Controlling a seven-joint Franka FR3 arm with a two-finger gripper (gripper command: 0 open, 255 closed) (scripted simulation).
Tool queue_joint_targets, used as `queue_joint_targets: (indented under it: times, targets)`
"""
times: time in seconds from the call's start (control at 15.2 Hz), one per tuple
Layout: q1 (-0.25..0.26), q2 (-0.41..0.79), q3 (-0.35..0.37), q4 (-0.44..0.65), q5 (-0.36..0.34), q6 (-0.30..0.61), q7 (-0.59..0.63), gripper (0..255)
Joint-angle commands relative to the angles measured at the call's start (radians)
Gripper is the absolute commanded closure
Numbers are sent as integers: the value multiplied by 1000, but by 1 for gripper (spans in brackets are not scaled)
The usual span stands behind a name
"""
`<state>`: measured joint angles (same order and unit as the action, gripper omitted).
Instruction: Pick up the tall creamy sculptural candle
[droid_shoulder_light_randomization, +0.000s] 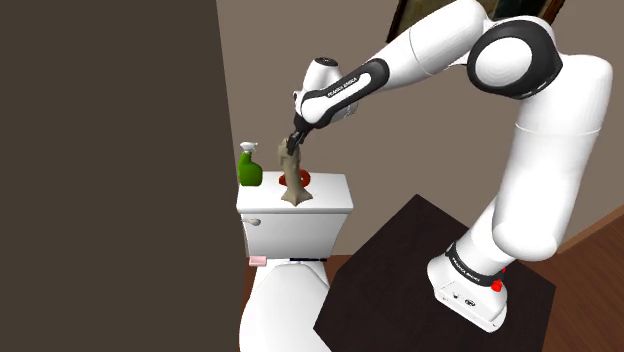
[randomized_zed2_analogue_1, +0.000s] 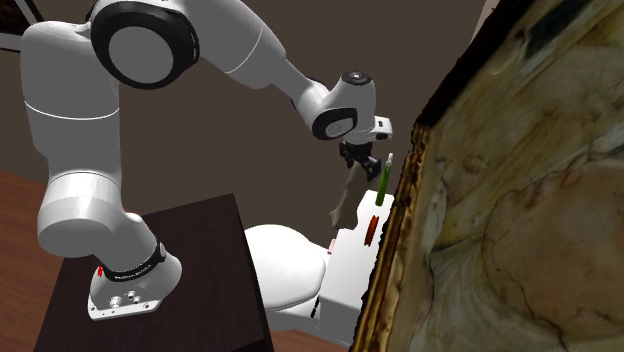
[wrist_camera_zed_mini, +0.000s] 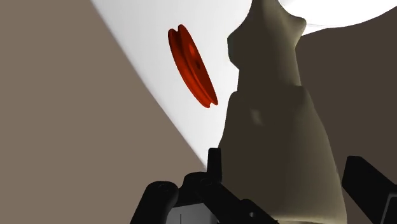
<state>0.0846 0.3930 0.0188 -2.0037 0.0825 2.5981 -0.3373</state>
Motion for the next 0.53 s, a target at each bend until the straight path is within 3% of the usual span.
queue_joint_targets:
  times: [0.0, 0.46]
  targets:
    - [3, -20, -1, 3, -3, -21, 5, 255]
    - [4, -65, -3, 15, -6, -78, 11, 255]
